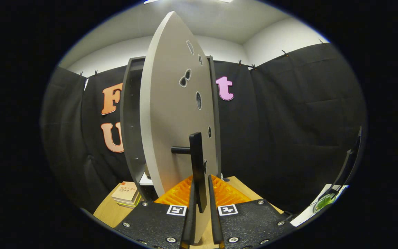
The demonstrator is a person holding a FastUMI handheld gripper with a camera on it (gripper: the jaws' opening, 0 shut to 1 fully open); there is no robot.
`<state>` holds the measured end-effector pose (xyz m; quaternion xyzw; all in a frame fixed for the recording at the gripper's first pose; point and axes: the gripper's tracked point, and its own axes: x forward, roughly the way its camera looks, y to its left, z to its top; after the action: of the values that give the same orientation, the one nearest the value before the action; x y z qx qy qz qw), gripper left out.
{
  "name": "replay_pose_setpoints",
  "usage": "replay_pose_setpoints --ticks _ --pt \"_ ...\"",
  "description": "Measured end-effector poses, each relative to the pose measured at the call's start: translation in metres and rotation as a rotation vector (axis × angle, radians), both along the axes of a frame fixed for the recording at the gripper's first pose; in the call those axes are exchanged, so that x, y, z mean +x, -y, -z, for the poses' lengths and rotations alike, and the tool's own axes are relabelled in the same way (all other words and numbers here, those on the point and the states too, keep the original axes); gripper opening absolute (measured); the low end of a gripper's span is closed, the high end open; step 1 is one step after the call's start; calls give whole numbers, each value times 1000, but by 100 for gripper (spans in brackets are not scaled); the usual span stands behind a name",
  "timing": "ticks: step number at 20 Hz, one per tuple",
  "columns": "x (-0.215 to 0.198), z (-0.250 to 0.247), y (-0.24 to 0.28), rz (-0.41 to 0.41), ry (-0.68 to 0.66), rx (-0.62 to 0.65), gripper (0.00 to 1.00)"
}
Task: Open the shoe cabinet door, grab the shoes and put them into the shoe cabinet, then close the shoe cabinet door.
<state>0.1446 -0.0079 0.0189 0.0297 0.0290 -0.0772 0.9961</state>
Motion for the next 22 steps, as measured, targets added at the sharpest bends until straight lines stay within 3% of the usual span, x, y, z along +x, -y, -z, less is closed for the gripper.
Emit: replay_pose_setpoints --ticks 9,22 --pt "-6 6 43 78 -6 3 18" --pt "1 8 59 -48 2 23 19"
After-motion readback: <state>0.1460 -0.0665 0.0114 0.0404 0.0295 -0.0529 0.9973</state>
